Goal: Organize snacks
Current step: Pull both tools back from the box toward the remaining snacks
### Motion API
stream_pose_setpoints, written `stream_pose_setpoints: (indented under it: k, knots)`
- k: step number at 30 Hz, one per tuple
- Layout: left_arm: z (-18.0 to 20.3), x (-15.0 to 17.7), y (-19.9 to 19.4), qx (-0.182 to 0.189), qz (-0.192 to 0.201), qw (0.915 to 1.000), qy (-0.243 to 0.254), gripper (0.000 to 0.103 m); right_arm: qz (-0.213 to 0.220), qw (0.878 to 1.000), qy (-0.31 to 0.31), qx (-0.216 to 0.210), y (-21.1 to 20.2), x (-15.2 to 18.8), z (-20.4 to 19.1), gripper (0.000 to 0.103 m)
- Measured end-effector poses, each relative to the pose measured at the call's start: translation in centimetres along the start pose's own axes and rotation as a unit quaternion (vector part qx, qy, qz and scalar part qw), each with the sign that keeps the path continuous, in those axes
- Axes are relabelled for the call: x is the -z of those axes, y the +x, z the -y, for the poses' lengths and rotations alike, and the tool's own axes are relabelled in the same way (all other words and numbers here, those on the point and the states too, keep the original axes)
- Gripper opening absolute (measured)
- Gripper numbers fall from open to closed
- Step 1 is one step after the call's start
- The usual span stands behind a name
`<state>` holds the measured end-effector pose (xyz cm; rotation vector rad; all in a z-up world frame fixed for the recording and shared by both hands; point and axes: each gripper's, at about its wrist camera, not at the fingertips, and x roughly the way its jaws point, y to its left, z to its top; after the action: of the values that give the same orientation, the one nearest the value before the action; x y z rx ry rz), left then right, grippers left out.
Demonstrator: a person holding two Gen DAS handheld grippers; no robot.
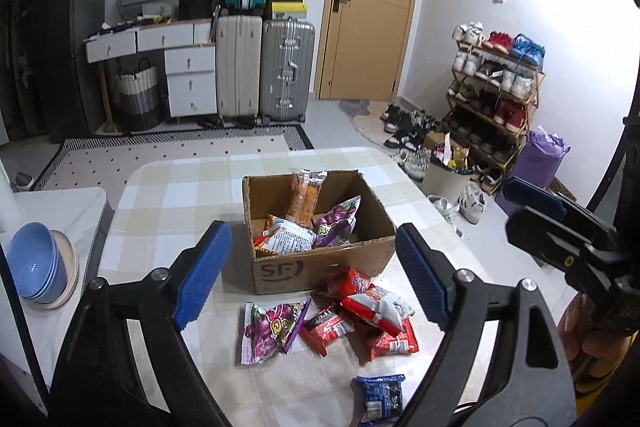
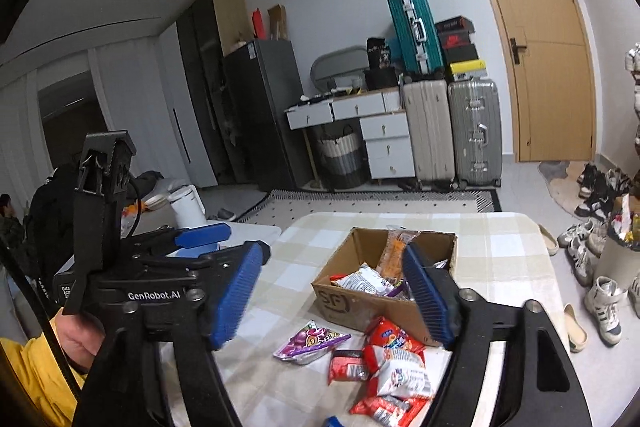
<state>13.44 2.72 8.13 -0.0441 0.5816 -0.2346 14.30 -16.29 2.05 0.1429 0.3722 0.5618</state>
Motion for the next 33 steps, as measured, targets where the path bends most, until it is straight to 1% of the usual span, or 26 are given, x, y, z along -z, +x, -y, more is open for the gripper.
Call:
stream_pose_setpoints:
  k: [2, 5, 8, 9, 11, 13, 14, 16, 19, 23, 26, 28, 33]
  knots:
    - [0.0, 0.6, -1.6, -0.007, 0.009, 0.9999, 0.000, 0.084, 0.019, 1.000, -0.003, -0.001, -1.6, 0.7, -0.7, 0.084]
    - [0.1, 1.7, -4.1, -0.011, 0.027, 0.9996, -0.003, 0.086, 0.035, 0.999, -0.008, 0.000, -3.0, 1.7, -1.5, 0.085]
    - [0.1, 3.0, -6.0, -0.015, 0.046, 0.9988, -0.007, 0.088, 0.049, 0.999, -0.016, 0.005, -4.1, 2.7, -1.9, 0.088]
    - [0.0, 3.5, -6.7, -0.022, 0.052, 0.9983, -0.010, 0.090, 0.053, 0.998, -0.017, 0.007, -4.4, 3.1, -1.9, 0.089]
    - [-0.2, 4.2, -7.3, -0.024, 0.060, 0.9978, -0.015, 0.092, 0.059, 0.998, -0.015, 0.011, -5.1, 4.0, -1.9, 0.093]
    - [-0.6, 5.4, -7.8, -0.029, 0.068, 0.9971, -0.019, 0.102, 0.061, 0.998, -0.014, 0.015, -5.3, 4.8, -1.7, 0.094]
    - [-0.7, 5.9, -7.7, -0.031, 0.070, 0.9969, -0.019, 0.102, 0.062, 0.998, -0.013, 0.018, -5.4, 5.3, -1.6, 0.094]
    - [-0.9, 7.1, -7.3, -0.031, 0.064, 0.9973, -0.020, 0.102, 0.060, 0.998, -0.009, 0.024, -5.3, 6.3, -1.2, 0.097]
    - [-1.4, 8.8, -5.8, -0.029, 0.043, 0.9983, -0.029, 0.102, 0.052, 0.998, 0.002, 0.025, -4.7, 7.7, -0.3, 0.099]
    - [-2.4, 11.1, -3.2, -0.030, 0.007, 0.9981, -0.053, 0.102, 0.034, 0.999, 0.022, 0.019, -3.6, 9.7, 0.8, 0.100]
    - [-2.7, 12.9, -0.9, -0.033, -0.020, 0.9978, -0.055, 0.102, 0.016, 0.999, 0.036, 0.015, -2.4, 11.0, 1.6, 0.100]
    - [-2.6, 13.5, 0.1, -0.033, -0.030, 0.9974, -0.058, 0.102, 0.007, 0.999, 0.039, 0.019, -1.8, 11.6, 1.9, 0.100]
    - [-2.1, 13.8, 2.1, -0.035, -0.040, 0.9970, -0.056, 0.102, -0.008, 0.999, 0.049, 0.015, -0.7, 12.3, 2.4, 0.100]
